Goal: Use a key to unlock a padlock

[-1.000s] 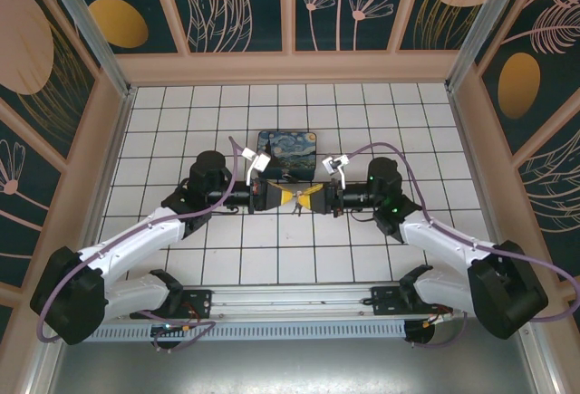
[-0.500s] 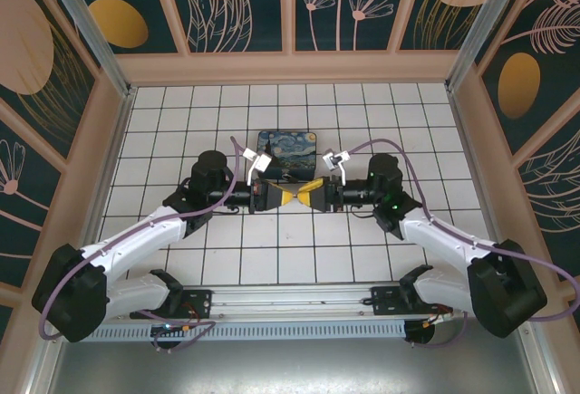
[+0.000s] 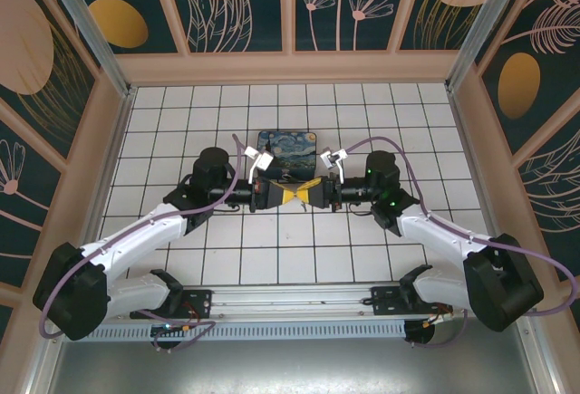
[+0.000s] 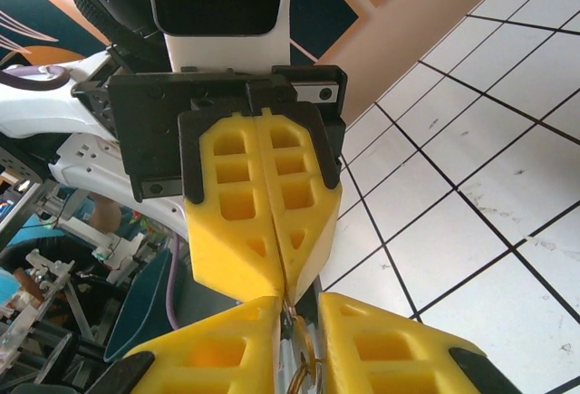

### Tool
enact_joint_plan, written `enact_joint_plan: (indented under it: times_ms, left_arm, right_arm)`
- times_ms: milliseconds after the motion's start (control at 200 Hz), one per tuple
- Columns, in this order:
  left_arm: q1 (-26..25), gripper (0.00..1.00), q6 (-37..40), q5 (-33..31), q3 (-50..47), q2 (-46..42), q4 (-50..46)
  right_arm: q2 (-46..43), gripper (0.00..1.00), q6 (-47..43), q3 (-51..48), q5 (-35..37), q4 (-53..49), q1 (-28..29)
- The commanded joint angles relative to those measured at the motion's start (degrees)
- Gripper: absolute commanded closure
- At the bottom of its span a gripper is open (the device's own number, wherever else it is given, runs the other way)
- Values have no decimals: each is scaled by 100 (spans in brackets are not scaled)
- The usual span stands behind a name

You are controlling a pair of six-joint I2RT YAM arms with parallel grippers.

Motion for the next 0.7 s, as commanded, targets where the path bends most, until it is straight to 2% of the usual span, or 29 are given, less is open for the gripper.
enact_joint_plan:
  times_ms: [0,85,230,540,556,636,691]
  left_arm:
    - [7,100,238,-79,178,-9,-111]
    - [5,100,220,-68,161,20,-66]
    - [8,100,196,-109,150,20,-56]
    - [10,100,136,-559,247,282,-254]
    - [6,99,128,-603,252,306,-253]
    - [7,78,58,-788,290,433,-246]
    - [10,72,21,-973,314,472,-240]
  right_arm:
    - [-32,83,-40,10,-193,195,7]
    - [-49,86,8,-30,-227,299,4]
    - [-83,97,67,-85,-346,417,16]
    - [-296,100,155,-247,-407,532,82]
    - [-295,100,165,-253,-392,552,94]
    - [-307,100,195,-272,-245,509,143]
    - [-333,100,166,-281,-72,353,139]
